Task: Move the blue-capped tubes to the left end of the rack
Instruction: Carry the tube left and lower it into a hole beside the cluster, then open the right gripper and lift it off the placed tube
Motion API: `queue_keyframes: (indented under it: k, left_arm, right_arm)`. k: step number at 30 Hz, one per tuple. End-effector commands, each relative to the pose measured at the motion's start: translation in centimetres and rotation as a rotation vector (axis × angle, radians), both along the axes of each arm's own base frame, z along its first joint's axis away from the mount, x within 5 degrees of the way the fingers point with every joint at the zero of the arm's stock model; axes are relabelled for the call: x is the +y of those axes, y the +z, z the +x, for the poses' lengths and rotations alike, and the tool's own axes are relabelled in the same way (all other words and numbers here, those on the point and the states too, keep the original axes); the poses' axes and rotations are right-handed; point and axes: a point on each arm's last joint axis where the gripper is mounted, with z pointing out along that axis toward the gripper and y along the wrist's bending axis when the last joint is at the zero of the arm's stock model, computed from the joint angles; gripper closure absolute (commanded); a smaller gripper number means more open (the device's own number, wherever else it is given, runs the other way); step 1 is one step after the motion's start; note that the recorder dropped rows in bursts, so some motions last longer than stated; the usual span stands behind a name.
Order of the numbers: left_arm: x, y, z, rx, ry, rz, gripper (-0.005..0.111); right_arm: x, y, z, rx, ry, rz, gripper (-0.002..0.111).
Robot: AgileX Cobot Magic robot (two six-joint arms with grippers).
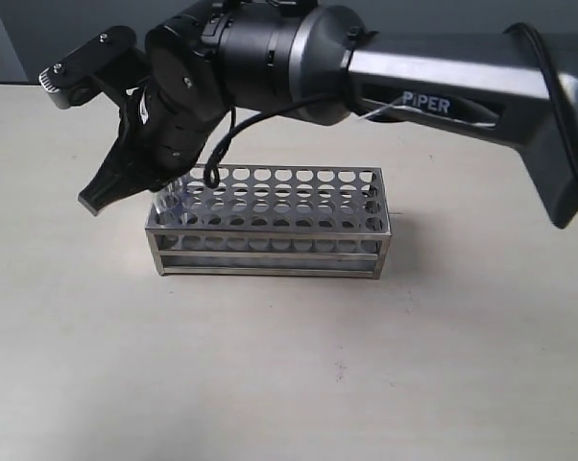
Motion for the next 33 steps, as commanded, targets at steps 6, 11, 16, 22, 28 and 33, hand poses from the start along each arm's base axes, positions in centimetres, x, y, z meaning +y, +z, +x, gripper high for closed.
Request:
queue_keyframes:
  k: [6, 11, 16, 22, 28, 33]
  left_arm:
    - [-0.1, 0.2, 0.0, -0.005, -0.006, -0.007, 0.106]
    - [-0.1, 0.2, 0.0, -0.007, -0.007, -0.006, 0.106]
    - [-0.1, 0.2, 0.0, -0.007, -0.007, -0.006, 0.106]
    - [-0.1, 0.2, 0.0, -0.007, -0.007, -0.006, 0.106]
    - [-0.1, 0.2, 0.0, -0.007, -0.007, -0.006, 0.106]
    - [-0.1, 0.2, 0.0, -0.007, -0.007, -0.006, 0.106]
  right_arm:
    - [0.2, -1.9, 0.5, 0.065, -0.02, -0.054, 0.108]
    - [0.1, -2.0, 0.5, 0.074, -0.023, -0.067, 0.098]
    - [-0.1, -2.1, 0.3, 0.091, -0.027, -0.094, 0.059]
    - [-0.6, -0.3, -0.1, 0.104, -0.047, -0.072, 0.058]
    - [-1.4, 3.2, -0.5, 0.062, -0.045, 0.001, 0.058]
    - [-2.2, 5.2, -0.7, 0.025, -0.046, 0.013, 0.067]
